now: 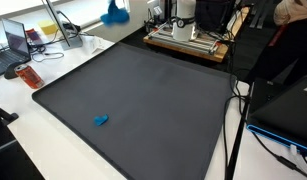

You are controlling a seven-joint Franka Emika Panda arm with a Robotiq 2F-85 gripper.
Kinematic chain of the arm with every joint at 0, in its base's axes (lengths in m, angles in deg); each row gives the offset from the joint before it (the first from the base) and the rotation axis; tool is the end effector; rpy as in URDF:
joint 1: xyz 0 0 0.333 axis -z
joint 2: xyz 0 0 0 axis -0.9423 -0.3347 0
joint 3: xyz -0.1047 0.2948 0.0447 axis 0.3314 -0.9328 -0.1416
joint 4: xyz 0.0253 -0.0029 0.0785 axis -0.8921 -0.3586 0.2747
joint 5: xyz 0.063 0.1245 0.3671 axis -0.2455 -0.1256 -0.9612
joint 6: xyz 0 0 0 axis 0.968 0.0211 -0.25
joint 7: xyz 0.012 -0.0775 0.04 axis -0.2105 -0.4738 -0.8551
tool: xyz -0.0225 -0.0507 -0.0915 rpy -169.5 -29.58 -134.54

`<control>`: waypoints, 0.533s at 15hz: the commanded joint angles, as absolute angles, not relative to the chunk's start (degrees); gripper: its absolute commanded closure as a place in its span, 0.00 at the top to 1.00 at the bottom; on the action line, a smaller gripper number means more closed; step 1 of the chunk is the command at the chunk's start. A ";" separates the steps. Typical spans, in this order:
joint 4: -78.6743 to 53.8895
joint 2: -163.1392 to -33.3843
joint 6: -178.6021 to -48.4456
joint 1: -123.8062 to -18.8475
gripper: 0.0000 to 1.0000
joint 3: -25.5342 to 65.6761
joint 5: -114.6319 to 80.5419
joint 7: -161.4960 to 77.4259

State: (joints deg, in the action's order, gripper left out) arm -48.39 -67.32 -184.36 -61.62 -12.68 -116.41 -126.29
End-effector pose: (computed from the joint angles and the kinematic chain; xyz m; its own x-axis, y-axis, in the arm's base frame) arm 0.4475 0.0499 0.5428 0.3799 -0.0381 0.9242 -0.1893 -0.9812 0.0373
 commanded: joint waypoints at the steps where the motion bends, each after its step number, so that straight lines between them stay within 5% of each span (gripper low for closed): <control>1: -48.08 -71.28 -184.55 -61.61 0.79 -12.34 -118.90 -127.04; 4: -47.63 -75.09 -183.28 -62.08 0.98 -11.60 -123.42 -130.32; 8: -44.75 -83.05 -184.26 -61.95 1.00 -11.24 -130.73 -138.17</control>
State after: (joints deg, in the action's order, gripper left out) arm -48.37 -77.58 -183.55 -61.68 -12.18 -124.93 -131.49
